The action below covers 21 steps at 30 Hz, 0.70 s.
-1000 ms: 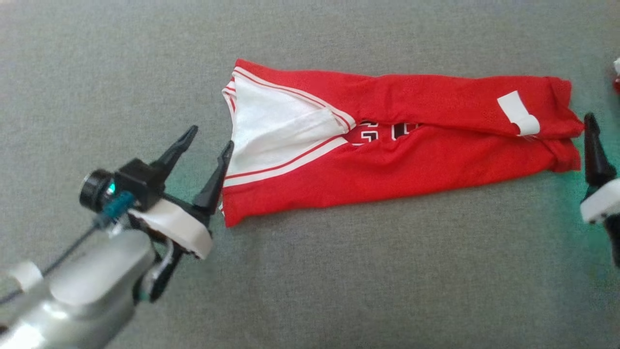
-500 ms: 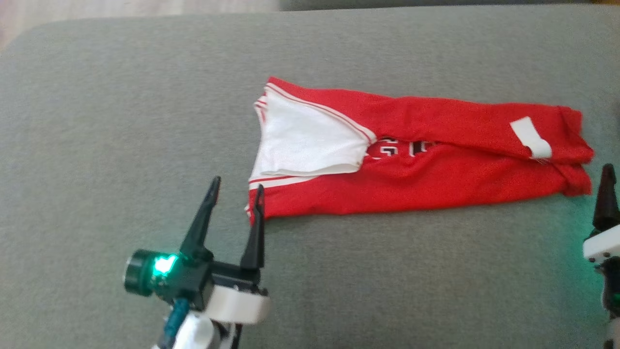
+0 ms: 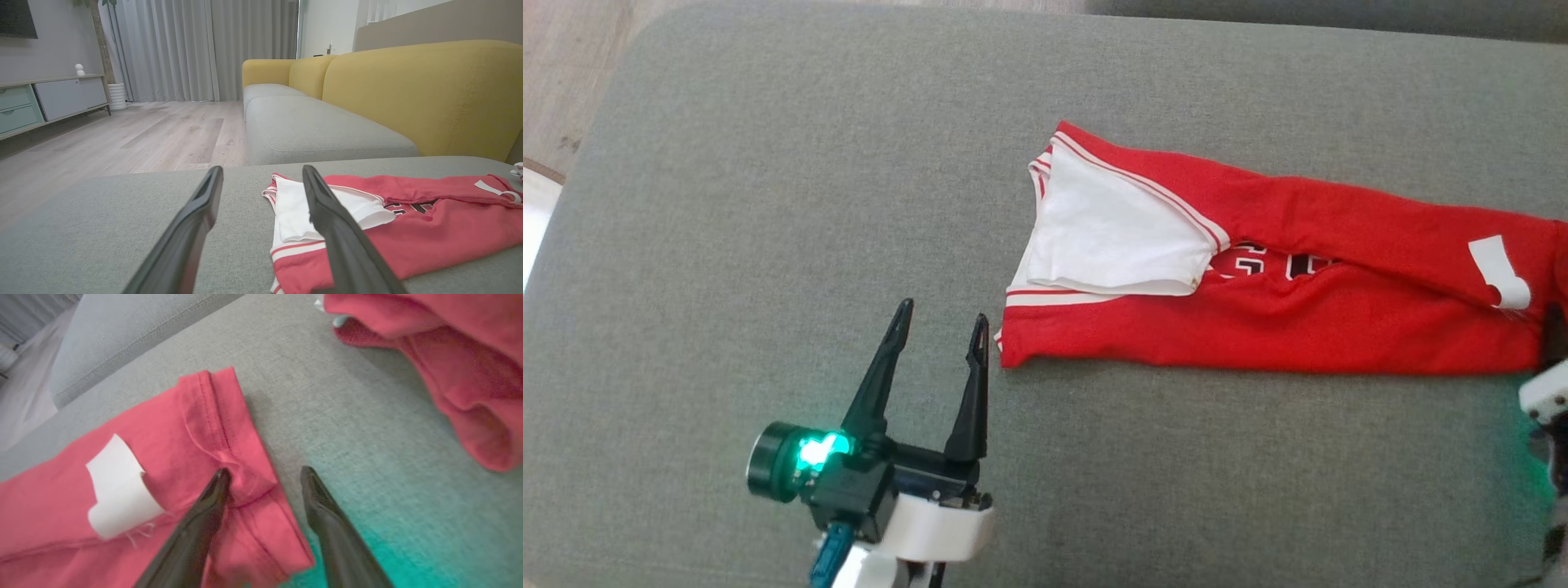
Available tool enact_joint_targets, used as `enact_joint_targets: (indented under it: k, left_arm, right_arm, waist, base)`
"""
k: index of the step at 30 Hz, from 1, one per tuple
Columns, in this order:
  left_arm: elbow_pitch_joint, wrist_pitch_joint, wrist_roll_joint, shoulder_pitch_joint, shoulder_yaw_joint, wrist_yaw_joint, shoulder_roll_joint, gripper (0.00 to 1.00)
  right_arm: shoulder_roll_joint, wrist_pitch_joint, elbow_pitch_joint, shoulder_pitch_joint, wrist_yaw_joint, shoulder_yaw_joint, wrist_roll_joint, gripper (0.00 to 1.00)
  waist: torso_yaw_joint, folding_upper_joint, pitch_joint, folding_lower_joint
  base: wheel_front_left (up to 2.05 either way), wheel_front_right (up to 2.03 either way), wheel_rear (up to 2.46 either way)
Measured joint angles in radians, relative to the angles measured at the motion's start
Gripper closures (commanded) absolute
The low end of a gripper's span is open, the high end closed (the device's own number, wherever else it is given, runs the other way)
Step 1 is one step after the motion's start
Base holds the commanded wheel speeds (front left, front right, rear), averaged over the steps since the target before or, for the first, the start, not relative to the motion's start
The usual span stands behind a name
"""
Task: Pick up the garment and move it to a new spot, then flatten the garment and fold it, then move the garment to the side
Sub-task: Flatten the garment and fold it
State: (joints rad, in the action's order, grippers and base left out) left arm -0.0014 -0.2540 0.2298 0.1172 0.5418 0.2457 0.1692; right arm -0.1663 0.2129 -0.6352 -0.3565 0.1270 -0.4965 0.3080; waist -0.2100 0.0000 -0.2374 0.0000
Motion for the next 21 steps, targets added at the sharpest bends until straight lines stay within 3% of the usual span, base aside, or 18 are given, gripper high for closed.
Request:
enact_joint_targets:
  k: [1,7,14,21]
  left_arm:
    - [0.0,0.0,-0.006,-0.001,-0.007,-0.009,-0.006,0.0]
    - [0.006,0.0,-0.04,-0.027,-0.058,-0.055,-0.04,0.0]
    - [0.018,0.0,-0.074,-0.046,-0.097,-0.092,-0.06,0.0]
    - [0.031,0.0,-0.096,-0.07,-0.12,-0.119,-0.072,0.0]
  right_arm:
    - [0.0,0.001,-0.003,-0.009,0.0,0.007,0.016,1.0]
    - [-0.016,-0.024,0.002,-0.004,0.0,0.069,0.054,1.0]
    - [-0.135,-0.051,0.033,0.042,0.0,0.067,0.065,1.0]
    - [-0.143,-0.016,0.236,0.038,0.0,0.168,0.188,1.0]
  waist:
    - [0.001,0.0,-0.001,0.0]
    - [0.029,0.0,0.003,0.0001]
    - [0.066,0.0,0.029,0.0]
    - [0.093,0.0,0.058,0.0]
  base:
    - [0.0,0.0,0.0]
    - [0.0,0.0,0.0]
    - [0.0,0.0,0.0]
    - [0.0,0.0,0.0]
